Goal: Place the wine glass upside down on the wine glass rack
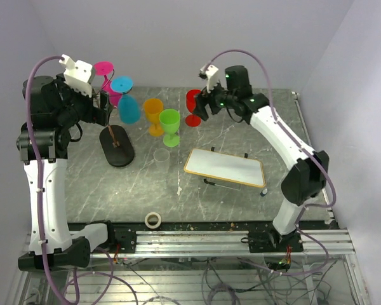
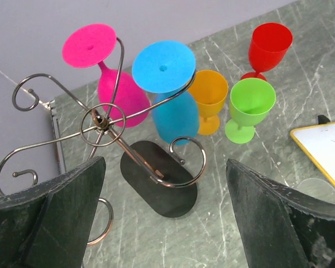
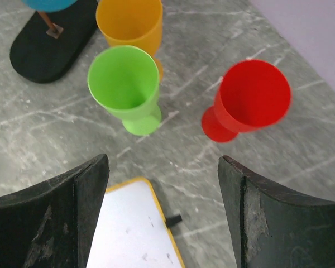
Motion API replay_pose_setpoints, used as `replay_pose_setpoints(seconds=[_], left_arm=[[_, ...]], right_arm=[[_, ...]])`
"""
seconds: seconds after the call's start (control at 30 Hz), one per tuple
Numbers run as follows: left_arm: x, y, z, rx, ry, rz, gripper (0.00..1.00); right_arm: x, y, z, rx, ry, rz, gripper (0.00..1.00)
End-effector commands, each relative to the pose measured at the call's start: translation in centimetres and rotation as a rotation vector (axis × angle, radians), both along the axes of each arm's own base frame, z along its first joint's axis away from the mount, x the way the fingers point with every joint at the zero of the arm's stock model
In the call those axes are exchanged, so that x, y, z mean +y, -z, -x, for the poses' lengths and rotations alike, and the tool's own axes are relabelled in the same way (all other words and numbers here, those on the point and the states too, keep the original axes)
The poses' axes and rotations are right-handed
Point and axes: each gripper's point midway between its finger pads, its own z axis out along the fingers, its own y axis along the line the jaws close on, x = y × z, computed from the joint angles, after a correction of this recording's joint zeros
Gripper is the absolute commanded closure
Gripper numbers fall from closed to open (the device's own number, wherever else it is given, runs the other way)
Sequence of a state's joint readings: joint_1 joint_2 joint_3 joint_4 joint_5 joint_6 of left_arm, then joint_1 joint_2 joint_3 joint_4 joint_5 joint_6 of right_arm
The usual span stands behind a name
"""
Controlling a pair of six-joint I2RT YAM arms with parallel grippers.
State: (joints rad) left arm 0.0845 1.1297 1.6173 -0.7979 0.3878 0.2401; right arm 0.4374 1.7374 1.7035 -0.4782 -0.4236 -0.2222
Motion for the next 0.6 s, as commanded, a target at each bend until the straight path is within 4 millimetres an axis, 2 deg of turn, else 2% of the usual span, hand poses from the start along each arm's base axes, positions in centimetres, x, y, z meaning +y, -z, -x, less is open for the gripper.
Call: replay_pose_setpoints(seconds=[0.0, 0.1, 0.23, 0.3, 0.57], left_arm=[[0.8, 0.5, 0.3, 0.001, 0.005, -0.013, 0.01], [1.1, 1.2, 0.3, 0.021, -0.001, 0.009, 0.02], [0.7, 1.4, 0.3, 0.032, 0.026, 0.056, 0.03], [0.5, 1.1, 0.3, 0.029, 0.037, 0.072, 0.04], [1.2, 0.9, 0.2, 0.019, 0.017, 0.060, 0.03]], right_arm=[[3.1, -0.5, -1.9, -0.004, 0.068, -0.022, 0.24], [5.4, 0.7, -2.7, 0.017, 0.087, -0.023, 0.29], [6.9, 2.4, -4.0, 0.053, 0.131, -0.003, 0.34], [7.7, 3.9, -4.7, 0.079, 0.143, 0.015, 0.37], [8.8, 6.4, -6.4, 0.081, 0.200, 0.081, 0.49]])
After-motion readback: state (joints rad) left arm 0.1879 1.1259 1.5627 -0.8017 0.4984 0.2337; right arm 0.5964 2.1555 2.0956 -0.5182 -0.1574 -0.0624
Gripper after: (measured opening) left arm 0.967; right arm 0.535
